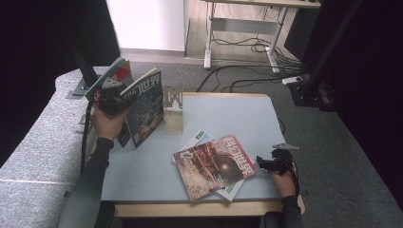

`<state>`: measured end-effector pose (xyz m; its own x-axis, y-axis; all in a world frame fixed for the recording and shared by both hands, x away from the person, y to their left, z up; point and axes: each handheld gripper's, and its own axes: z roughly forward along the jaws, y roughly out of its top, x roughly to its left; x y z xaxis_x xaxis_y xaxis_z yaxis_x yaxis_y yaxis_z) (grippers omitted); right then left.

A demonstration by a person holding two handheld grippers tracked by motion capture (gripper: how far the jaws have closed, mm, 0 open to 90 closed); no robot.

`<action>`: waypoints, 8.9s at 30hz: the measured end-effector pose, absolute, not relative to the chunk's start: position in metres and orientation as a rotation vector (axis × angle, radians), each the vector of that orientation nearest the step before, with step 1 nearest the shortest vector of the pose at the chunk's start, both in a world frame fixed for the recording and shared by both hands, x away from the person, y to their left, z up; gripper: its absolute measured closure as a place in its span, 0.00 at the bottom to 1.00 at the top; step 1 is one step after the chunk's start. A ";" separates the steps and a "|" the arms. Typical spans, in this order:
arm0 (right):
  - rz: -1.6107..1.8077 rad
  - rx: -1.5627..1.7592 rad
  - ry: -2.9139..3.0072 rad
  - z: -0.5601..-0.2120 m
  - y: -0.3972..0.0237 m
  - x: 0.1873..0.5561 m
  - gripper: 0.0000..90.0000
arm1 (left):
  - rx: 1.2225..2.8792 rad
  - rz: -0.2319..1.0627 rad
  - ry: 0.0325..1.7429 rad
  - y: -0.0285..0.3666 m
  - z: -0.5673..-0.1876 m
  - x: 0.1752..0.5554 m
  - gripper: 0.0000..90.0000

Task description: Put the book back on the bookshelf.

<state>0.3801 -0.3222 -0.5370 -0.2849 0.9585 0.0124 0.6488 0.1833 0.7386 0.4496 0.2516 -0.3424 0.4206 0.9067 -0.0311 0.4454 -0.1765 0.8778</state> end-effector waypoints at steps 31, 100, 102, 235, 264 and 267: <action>0.896 1.505 2.007 -0.537 -0.322 0.380 0.11 | 1.658 0.749 1.257 0.249 -0.360 0.462 0.91; 0.896 1.508 2.007 -0.537 -0.322 0.380 0.11 | 1.855 0.540 1.148 0.245 -0.386 0.386 0.10; 0.896 1.508 2.007 -0.537 -0.322 0.380 0.11 | 1.854 0.529 1.134 0.244 -0.387 0.381 0.09; 1.045 1.278 2.179 -0.522 -0.288 0.311 0.12 | 2.212 0.137 0.705 0.137 -0.511 0.390 0.31; 1.010 1.296 2.137 -0.521 -0.289 0.332 0.12 | 2.243 0.142 0.739 0.138 -0.509 0.372 0.30; 1.015 1.298 2.141 -0.521 -0.288 0.336 0.13 | 2.240 0.135 0.744 0.140 -0.509 0.371 0.30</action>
<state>0.3360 -0.2884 -0.5212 -0.4651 0.8853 0.0063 0.5653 0.2915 0.7717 0.3706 0.1397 -0.5093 0.8246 0.5509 -0.1283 0.4709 -0.5429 0.6953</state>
